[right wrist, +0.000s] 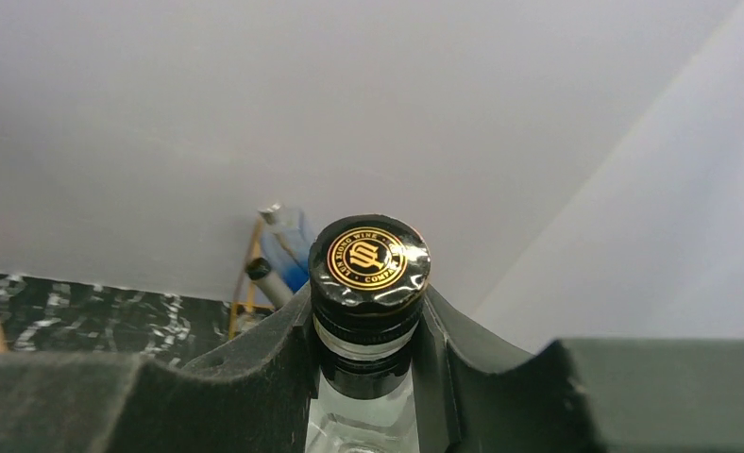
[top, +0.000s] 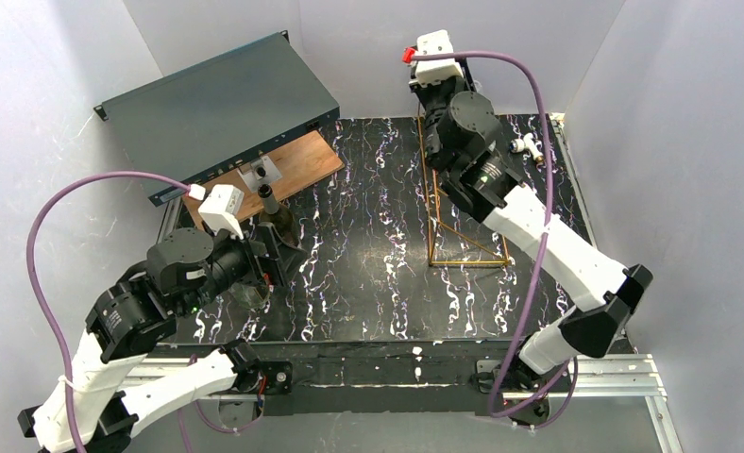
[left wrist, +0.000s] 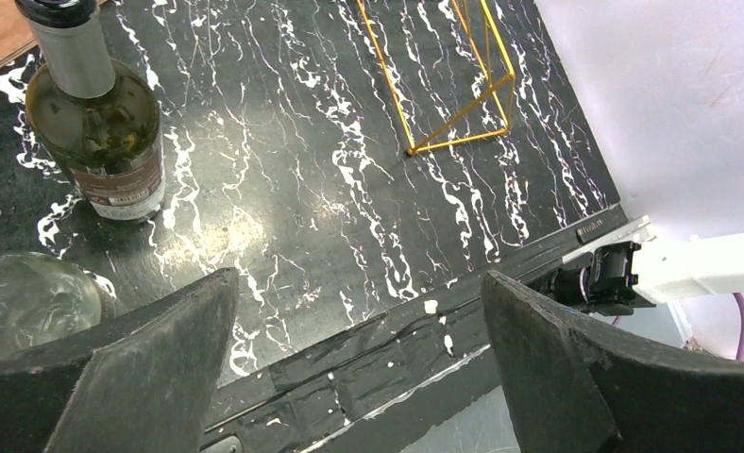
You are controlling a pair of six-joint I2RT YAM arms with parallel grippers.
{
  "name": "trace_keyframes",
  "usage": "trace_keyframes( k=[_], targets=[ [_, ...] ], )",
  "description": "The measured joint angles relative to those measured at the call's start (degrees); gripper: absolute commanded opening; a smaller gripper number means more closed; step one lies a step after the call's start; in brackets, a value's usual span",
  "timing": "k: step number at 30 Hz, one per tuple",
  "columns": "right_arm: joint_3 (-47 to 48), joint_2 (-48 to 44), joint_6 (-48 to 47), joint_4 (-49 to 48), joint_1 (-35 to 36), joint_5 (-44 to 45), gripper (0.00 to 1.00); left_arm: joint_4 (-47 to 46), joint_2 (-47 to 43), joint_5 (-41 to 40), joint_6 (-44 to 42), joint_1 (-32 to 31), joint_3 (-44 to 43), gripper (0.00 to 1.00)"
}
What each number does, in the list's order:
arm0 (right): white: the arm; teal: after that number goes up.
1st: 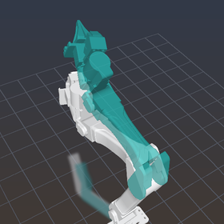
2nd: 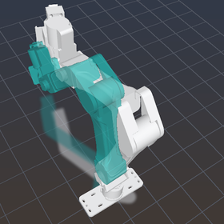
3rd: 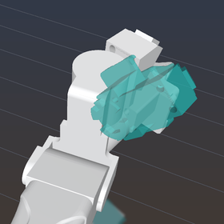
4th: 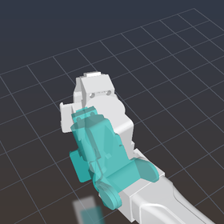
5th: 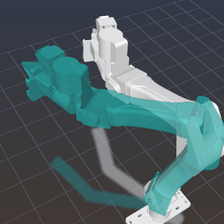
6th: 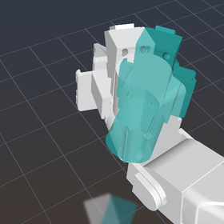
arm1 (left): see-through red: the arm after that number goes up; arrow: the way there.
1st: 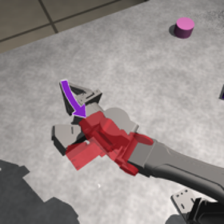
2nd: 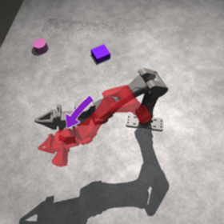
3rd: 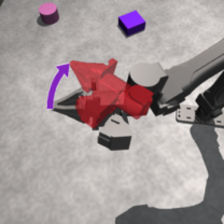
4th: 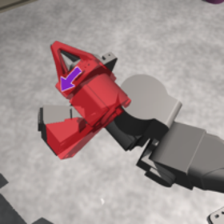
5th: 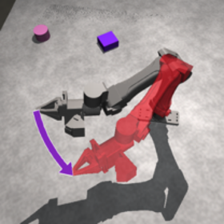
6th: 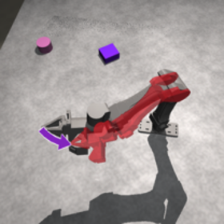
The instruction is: Put the wine bottle on the wine rack
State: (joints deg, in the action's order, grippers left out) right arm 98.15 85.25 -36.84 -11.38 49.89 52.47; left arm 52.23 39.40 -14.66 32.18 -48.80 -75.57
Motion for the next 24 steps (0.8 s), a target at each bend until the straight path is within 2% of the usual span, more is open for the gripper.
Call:
trace_keyframes(
  k=[8,24],
  targets=[
    [-2.69,3.89,-0.13,0.70,-7.08,1.88,0.01,0.00,0.81,1.18,0.00,0.00,0.07,0.99],
    [-12.20,7.72,1.27,-2.54,-12.26,4.37,0.01,-0.02,2.21,2.01,-0.79,0.00,0.09,0.99]
  ],
)
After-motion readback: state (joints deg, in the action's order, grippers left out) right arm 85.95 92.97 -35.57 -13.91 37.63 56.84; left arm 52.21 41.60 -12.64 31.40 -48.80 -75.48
